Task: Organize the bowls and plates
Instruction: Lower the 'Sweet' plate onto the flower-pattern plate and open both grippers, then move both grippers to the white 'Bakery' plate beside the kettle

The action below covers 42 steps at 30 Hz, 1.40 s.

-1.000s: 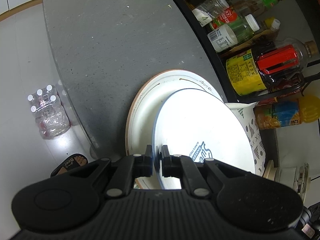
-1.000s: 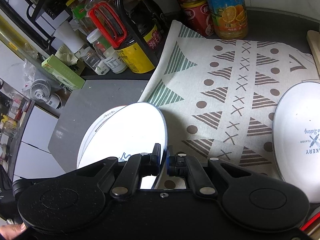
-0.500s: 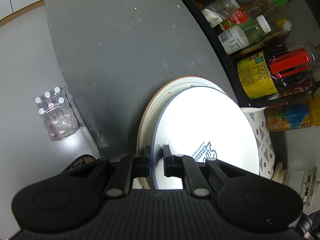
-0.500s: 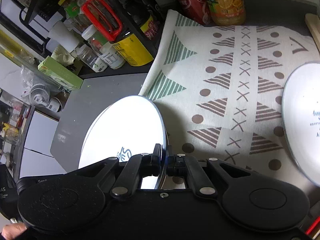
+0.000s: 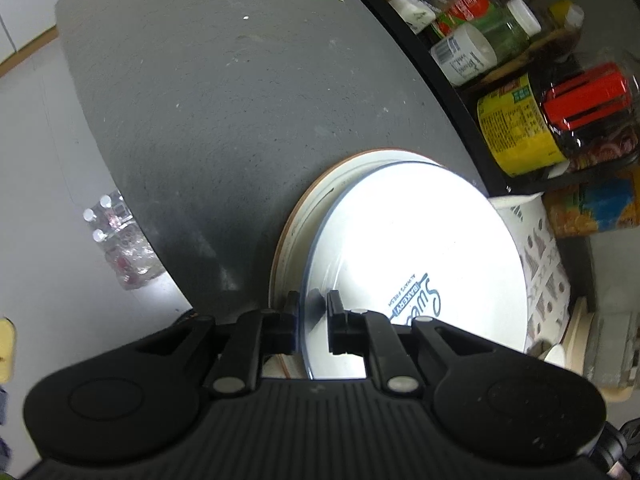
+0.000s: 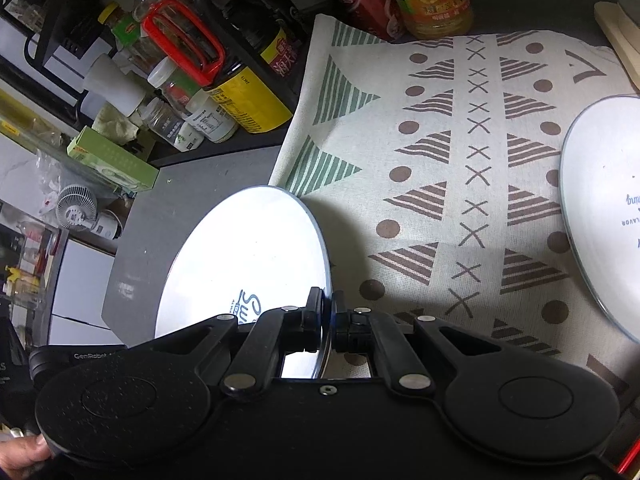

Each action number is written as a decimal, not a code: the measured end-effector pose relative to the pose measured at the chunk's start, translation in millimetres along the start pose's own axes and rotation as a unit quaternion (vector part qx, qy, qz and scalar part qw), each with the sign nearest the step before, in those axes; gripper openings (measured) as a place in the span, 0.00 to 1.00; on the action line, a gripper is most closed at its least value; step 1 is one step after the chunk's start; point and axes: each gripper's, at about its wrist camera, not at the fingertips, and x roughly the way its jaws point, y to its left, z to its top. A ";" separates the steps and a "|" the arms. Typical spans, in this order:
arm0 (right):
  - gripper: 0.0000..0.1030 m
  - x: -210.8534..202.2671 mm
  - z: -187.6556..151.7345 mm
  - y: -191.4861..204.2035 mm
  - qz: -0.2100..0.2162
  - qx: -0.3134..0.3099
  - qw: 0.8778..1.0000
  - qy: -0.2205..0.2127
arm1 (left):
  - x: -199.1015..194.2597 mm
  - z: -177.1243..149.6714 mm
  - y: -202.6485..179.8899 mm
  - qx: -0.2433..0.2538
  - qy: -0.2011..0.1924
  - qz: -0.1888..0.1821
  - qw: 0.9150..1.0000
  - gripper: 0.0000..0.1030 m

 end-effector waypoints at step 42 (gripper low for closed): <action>0.13 18.7 2.1 5.4 -0.029 -0.007 0.999 0.026 | -4.6 43.3 -9.8 0.066 -0.016 0.033 0.997 0.26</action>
